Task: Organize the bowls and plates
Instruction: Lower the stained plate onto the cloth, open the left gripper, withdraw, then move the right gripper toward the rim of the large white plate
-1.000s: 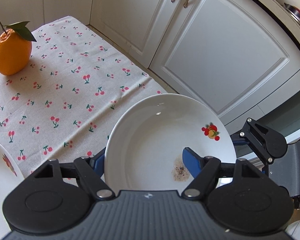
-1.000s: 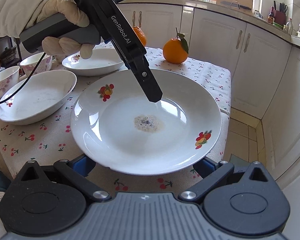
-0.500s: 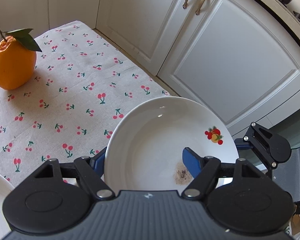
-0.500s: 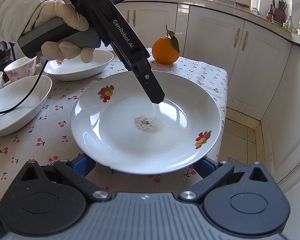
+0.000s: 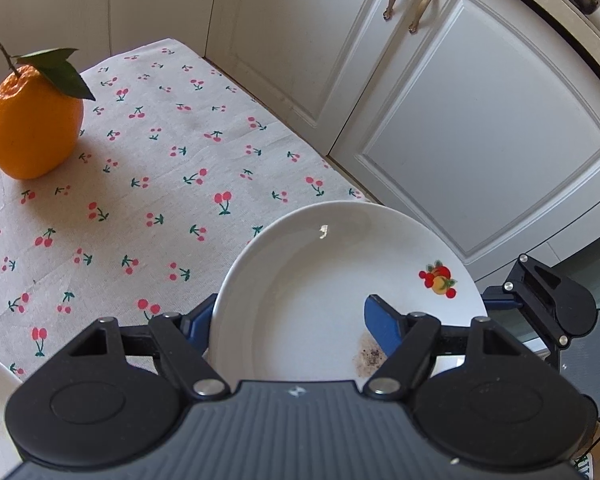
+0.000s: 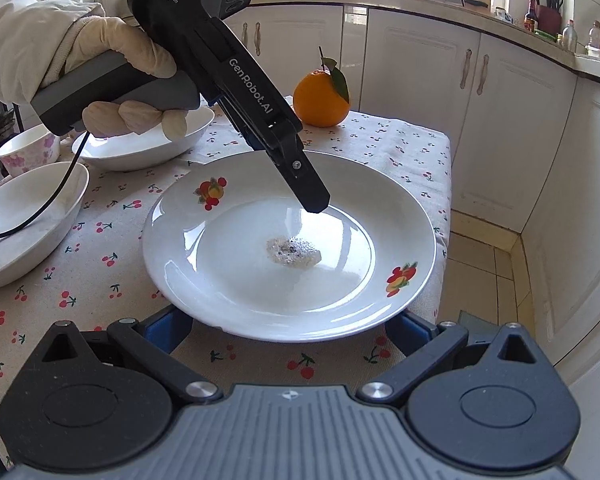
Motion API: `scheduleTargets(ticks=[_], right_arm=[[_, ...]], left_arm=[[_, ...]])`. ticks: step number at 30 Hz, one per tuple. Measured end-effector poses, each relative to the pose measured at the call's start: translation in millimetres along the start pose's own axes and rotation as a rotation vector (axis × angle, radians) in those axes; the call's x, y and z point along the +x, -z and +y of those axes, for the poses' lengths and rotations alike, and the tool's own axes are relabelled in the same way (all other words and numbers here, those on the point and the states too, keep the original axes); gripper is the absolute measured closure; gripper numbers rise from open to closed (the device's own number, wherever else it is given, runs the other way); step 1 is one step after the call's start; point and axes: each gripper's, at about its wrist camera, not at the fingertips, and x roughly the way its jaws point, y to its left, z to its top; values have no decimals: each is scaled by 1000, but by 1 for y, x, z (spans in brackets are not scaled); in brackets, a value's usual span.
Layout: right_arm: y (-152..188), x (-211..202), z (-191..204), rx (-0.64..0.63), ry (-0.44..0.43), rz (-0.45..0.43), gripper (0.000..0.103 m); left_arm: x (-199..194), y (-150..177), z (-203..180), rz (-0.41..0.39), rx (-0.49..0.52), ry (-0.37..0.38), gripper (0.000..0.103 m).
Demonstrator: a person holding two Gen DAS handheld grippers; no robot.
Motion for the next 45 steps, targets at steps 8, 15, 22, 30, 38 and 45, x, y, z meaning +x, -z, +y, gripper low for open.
scheduleTargets(ticks=[8,15,22,30,38,45], right_arm=[[-1,-14,3,18,2,-5,0],[2,-47,18,41,56,-50,0],[-3,-85,45,58,46,-156,0],[-1,-109,81,27,22,-218,0],[9,-115,102,44,14,-219,0],[8,-109,124,13,-16,-183,0]], left_arm=[[-18,5,-11,-60,18,-75,23],[-63,22,-33,-142,26,-135,23],[-127,63,-78,-281,89,-250,15],[-167,138,-112,-408,89,-367,4],[-169,229,-130,-465,8,-520,4],[-179,295,-120,-477,-113,-556,4]])
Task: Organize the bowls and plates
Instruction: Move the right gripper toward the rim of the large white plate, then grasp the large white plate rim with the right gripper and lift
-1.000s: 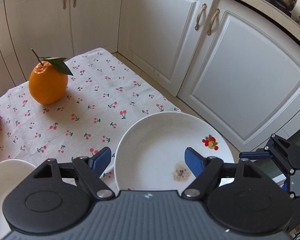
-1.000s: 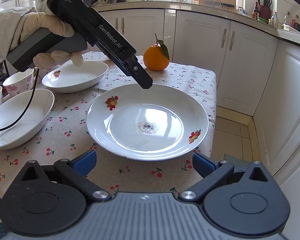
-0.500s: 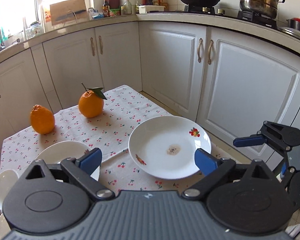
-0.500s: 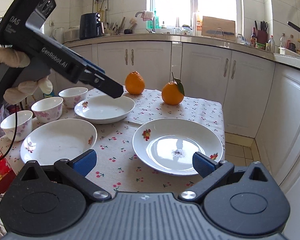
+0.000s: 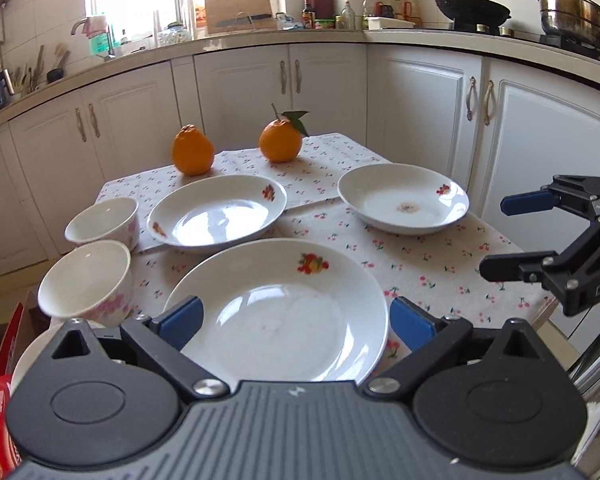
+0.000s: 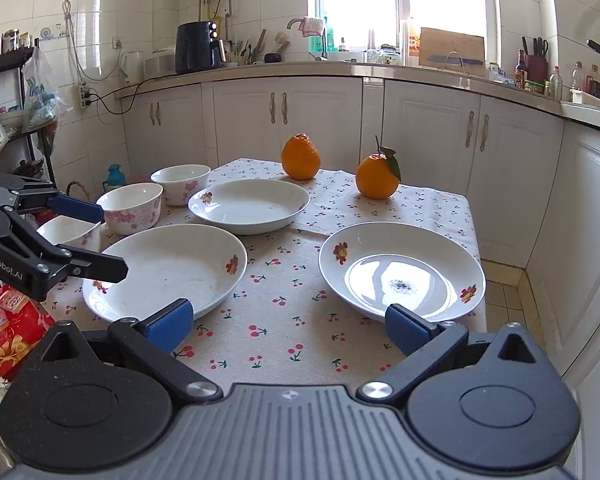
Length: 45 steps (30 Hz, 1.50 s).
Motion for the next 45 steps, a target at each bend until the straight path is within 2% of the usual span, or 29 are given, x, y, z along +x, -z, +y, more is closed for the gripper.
scheduleTargets(ticks=[7,16,20,25,33,38,45], right_arm=[[-5,9,19,-56,-23,38,0],[-7,15,21,-55,-12,71,0],[-8,21,20,-53,-23,91,0],[-8,39,18,-33,-104,138,0],[-13,77,13,66,-268,236,0],[-27,98,22,12,-337,283,0],[-40,127,26,-16,-383,348,0]], left_arm=[[-8,35,19,43,-43,-6,3],[19,56,23,108,-65,40,3],[30,61,23,124,-77,36,3],[34,62,20,108,-72,21,0],[37,61,20,93,-85,6,0],[38,60,21,87,-90,3,0],[37,62,21,72,-90,4,0]])
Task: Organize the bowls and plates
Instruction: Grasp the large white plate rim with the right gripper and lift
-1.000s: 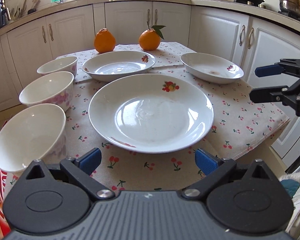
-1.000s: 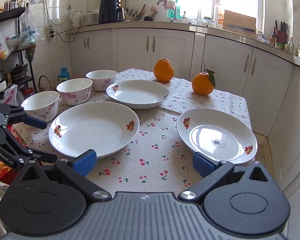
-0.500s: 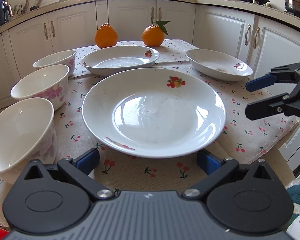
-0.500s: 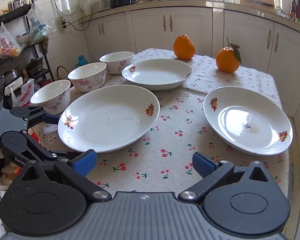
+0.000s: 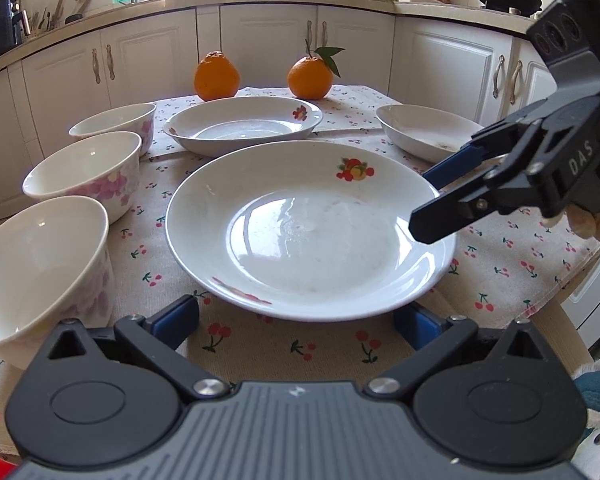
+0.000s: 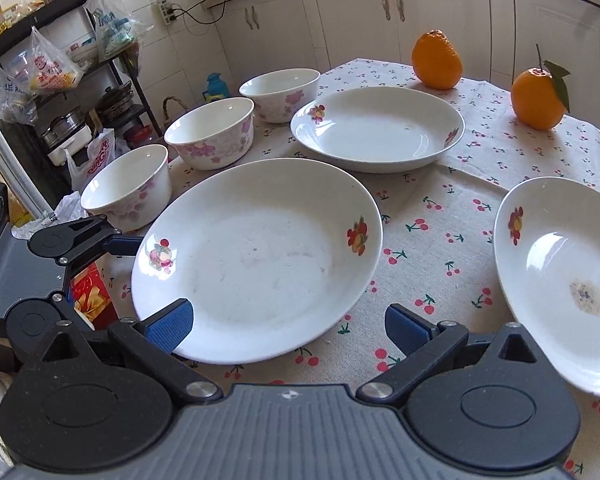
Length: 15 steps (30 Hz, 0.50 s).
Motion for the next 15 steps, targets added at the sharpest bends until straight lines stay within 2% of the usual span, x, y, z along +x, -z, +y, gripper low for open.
scheduleTargets(ticks=[15], right_arm=[[-44,28,-14,-91,-28,65,0]], left_arm=[[-4,4,2,-30,13,11,1]])
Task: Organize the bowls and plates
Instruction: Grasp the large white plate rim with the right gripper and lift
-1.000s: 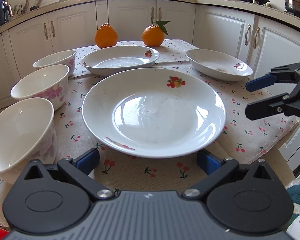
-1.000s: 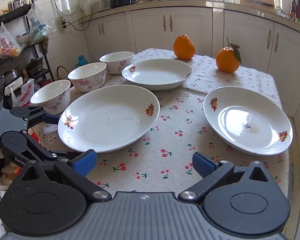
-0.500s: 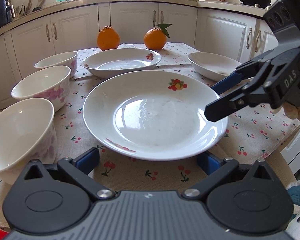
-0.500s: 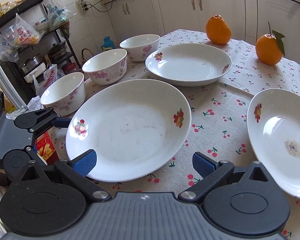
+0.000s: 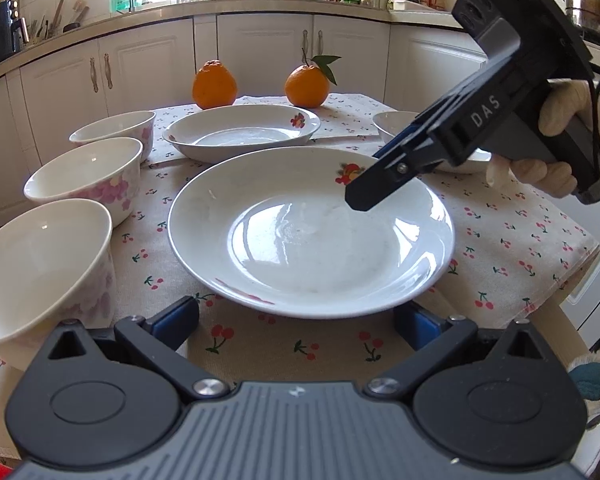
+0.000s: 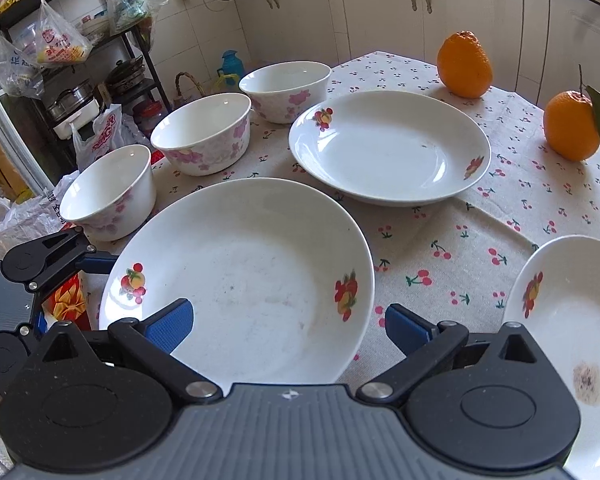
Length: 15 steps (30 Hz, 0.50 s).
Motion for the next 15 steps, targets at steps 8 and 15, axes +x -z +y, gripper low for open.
scheduleTargets(ticks=[8,15], right_arm=[[-20,17,-10,-27,-64,39,0],[-31,26,-14,-55,-94,80,7]], left_arm=[[-1,1,4,-12,2,29,1],[1,0,3,-12,13,31,2]])
